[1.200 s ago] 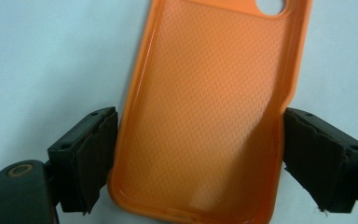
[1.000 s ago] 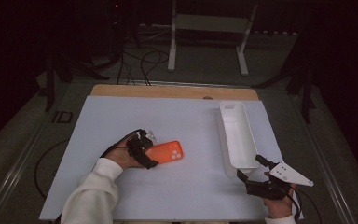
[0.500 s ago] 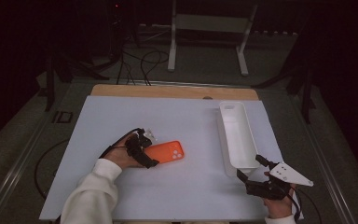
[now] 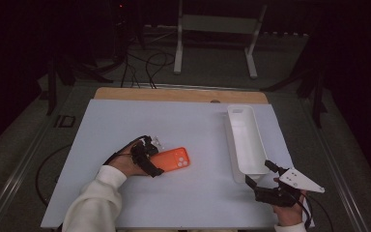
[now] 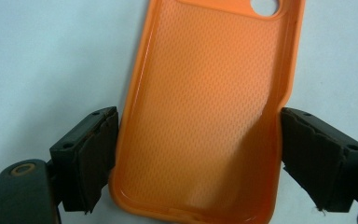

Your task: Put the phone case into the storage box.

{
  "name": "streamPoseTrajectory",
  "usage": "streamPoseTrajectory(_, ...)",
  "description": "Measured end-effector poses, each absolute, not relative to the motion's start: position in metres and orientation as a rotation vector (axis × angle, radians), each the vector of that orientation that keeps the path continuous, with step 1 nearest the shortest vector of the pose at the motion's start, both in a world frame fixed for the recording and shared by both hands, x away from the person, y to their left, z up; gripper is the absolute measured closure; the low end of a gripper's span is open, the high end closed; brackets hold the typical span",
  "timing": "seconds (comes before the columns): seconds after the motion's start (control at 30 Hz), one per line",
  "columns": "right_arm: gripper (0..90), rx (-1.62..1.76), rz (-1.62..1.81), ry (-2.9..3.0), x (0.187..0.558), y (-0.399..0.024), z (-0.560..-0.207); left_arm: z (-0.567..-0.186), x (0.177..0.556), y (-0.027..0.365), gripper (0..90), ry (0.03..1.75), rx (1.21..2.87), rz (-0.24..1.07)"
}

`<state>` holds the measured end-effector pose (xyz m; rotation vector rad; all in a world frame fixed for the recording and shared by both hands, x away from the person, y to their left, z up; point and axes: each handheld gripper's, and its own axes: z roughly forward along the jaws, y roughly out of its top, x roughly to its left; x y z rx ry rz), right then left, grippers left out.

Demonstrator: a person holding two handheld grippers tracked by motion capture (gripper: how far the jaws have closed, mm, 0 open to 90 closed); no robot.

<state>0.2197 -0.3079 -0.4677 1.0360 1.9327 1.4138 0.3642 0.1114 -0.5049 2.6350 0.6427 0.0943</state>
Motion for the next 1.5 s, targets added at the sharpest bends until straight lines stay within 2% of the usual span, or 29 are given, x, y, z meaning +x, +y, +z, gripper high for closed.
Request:
streamPoseTrajectory(0.23,8.4,1.036,1.416,1.936,0.22,-0.307,-0.468,-0.507,0.364,0.109,11.5,0.623,2.651,0.127)
streamPoseTrajectory(0.43,8.4,1.036,1.418,1.938,0.22,-0.307,-0.468,-0.509,0.366,0.106,4.2,0.642,2.666,0.135)
streamPoseTrajectory(0.63,8.5,1.04,1.417,1.94,0.221,-0.306,-0.469,-0.509,0.369,0.103,2.7,0.648,2.687,0.122)
streamPoseTrajectory(1.23,8.5,1.035,1.414,1.946,0.222,-0.306,-0.469,-0.508,0.368,0.096,4.1,0.626,2.678,0.108)
streamPoseTrajectory(1.5,8.5,1.035,1.413,1.956,0.222,-0.304,-0.469,-0.504,0.368,0.093,13.4,0.584,2.717,0.096)
